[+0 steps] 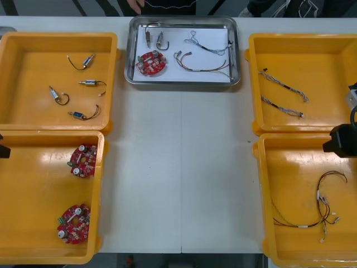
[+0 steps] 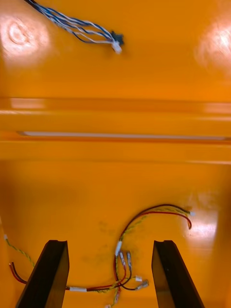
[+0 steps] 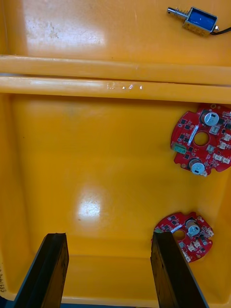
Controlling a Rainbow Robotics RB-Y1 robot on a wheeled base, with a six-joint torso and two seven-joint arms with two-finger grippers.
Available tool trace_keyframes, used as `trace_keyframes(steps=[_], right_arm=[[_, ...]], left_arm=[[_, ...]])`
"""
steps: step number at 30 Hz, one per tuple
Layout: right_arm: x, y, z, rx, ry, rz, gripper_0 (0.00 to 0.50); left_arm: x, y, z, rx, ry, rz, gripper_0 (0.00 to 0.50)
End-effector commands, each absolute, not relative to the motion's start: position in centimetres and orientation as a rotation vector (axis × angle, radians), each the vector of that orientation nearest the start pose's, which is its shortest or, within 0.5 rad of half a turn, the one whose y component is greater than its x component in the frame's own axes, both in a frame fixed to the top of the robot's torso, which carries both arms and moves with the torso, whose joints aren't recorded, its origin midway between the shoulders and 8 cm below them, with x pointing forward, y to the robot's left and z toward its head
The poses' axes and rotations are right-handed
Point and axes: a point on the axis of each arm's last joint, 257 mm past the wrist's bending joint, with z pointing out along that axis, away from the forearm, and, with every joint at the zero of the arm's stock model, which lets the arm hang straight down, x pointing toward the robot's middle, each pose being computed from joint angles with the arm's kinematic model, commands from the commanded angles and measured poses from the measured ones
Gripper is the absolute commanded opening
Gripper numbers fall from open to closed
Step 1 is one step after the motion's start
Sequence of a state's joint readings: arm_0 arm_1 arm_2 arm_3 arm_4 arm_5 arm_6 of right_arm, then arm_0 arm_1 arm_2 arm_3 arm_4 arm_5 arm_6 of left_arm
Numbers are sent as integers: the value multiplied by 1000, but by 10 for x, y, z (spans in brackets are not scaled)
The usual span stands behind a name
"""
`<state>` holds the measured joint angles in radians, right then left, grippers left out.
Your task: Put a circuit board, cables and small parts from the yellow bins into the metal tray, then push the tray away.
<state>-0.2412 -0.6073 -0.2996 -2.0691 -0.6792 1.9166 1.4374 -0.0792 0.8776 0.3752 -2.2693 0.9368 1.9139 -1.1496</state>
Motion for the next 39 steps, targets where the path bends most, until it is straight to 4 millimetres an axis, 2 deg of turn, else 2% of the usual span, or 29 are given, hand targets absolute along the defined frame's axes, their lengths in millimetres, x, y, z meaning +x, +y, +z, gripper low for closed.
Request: trace_keyframes(steps=[1,39], right_arm=[[385,-388,-184,24,2676,-53,500],[384,-383,-186,18,2683,-33,500]], left_arm=[[345,401,-136,-4,2659,136,500],[345,401,-136,-4,2659,136,500]])
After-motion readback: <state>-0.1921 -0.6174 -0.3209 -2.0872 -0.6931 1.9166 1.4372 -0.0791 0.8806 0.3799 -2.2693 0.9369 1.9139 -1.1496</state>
